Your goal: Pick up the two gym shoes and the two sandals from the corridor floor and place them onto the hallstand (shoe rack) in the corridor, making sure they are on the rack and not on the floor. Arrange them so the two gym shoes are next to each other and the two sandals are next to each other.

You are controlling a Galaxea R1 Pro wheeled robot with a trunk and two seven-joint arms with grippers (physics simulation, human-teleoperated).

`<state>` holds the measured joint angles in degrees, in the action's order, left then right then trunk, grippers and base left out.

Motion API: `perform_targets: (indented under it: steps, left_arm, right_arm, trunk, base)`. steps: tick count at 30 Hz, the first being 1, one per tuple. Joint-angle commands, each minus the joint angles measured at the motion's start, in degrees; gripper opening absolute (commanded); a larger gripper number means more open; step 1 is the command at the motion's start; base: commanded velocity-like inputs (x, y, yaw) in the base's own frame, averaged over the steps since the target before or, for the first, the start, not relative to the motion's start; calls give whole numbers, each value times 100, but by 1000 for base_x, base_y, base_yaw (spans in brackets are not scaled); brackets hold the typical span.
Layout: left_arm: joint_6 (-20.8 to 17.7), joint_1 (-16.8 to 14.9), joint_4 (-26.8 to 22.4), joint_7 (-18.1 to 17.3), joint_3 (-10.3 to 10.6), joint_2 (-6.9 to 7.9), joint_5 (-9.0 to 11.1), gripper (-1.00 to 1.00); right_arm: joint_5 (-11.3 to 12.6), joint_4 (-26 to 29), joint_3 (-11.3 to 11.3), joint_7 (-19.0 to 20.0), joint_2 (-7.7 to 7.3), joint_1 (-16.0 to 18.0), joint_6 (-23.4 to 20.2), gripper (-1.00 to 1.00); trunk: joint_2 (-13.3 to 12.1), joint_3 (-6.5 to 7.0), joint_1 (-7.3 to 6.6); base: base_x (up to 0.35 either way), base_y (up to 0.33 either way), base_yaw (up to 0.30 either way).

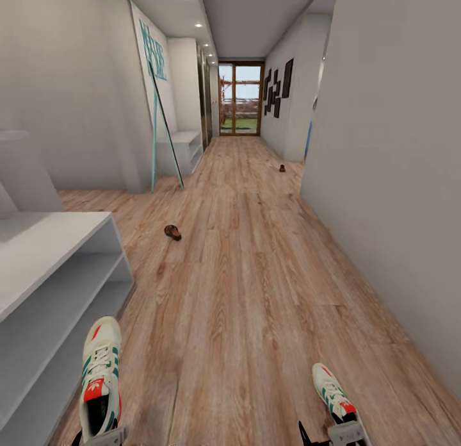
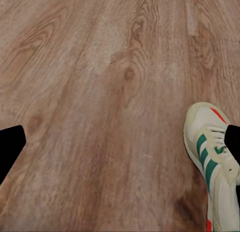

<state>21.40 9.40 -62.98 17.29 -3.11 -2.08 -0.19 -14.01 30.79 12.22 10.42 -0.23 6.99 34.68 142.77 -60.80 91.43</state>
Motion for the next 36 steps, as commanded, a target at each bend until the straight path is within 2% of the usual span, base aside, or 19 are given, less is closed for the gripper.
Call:
perform_targets:
  steps: [1,8,36]
  left_arm:
    - [9,1,-4,2,-5,-3,-6,-100]
    - [8,1,-4,2,-5,-3,-7,-100]
    - [13,1,-4,2,-5,-3,-7,-100]
  right_arm:
    - [-27,-2,44,48,5,4,21,100]
    - [-24,5,44,43,5,4,21,100]
    - [-14,15,44,48,5,4,21,100]
  trunk:
    - [2,-4,-1]
    - [2,-4,-1]
    - [2,-4,-1]
  base:
    - [0,0,277]
    - [0,0,201]
    - [0,0,3]
